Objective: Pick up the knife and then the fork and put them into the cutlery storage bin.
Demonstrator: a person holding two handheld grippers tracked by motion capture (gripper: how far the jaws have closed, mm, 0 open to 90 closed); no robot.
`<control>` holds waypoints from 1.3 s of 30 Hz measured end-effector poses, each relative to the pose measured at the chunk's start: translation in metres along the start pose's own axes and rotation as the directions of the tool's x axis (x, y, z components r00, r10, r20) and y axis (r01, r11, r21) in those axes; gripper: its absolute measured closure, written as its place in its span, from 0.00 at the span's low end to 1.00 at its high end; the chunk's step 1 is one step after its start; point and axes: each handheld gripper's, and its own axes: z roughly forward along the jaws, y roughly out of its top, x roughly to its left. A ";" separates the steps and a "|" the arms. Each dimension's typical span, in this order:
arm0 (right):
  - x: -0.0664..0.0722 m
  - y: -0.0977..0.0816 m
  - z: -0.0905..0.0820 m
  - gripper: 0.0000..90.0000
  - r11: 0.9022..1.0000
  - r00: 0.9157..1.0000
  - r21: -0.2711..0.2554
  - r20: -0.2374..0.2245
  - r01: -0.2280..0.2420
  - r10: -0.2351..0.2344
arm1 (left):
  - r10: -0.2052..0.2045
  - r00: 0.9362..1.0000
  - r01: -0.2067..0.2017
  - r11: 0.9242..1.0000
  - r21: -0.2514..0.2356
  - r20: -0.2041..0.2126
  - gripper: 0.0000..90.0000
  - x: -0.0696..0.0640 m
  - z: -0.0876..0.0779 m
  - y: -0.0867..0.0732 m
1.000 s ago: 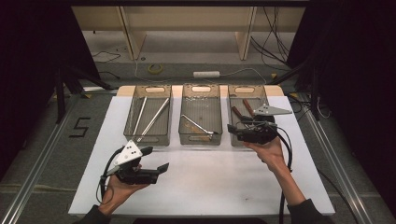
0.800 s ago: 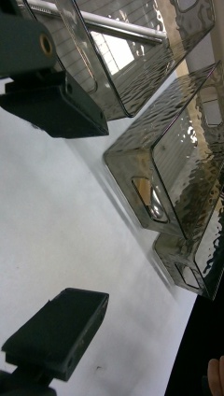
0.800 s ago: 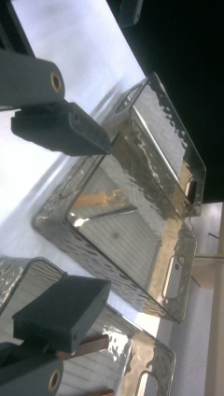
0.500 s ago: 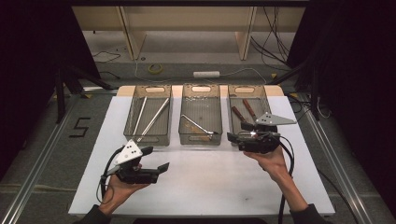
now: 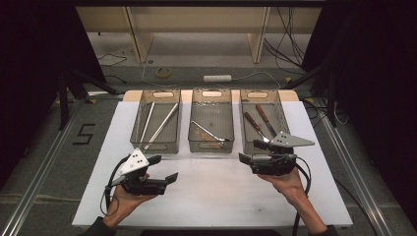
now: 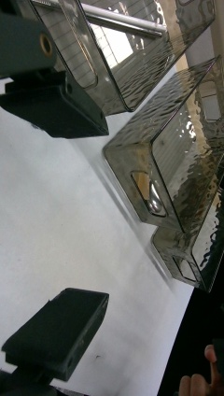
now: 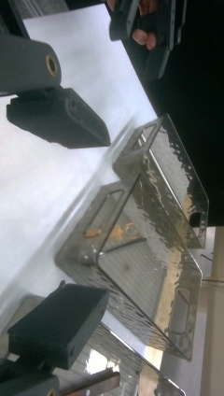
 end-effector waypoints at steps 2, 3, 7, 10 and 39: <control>0.003 -0.004 -0.002 0.25 1.000 1.000 -0.007 -0.005 -0.003 0.003 | -0.005 1.000 0.005 1.000 -0.005 0.004 0.17 0.000 -0.001 0.000; 0.004 -0.007 -0.003 0.25 1.000 1.000 -0.006 -0.007 -0.003 0.003 | -0.006 1.000 0.006 1.000 -0.006 0.005 0.17 0.000 -0.001 0.000; 0.008 -0.014 -0.007 0.25 1.000 1.000 -0.013 -0.014 0.000 -0.001 | -0.005 1.000 0.005 1.000 -0.004 0.007 0.17 -0.001 0.000 0.000; 0.010 -0.019 -0.010 0.25 1.000 1.000 -0.017 -0.010 0.001 -0.002 | -0.003 1.000 0.003 1.000 -0.003 0.008 0.17 -0.002 0.000 0.000; 0.018 -0.049 -0.025 0.23 1.000 1.000 0.009 0.001 -0.002 0.002 | -0.007 1.000 0.007 1.000 0.000 0.014 0.17 -0.003 0.000 0.000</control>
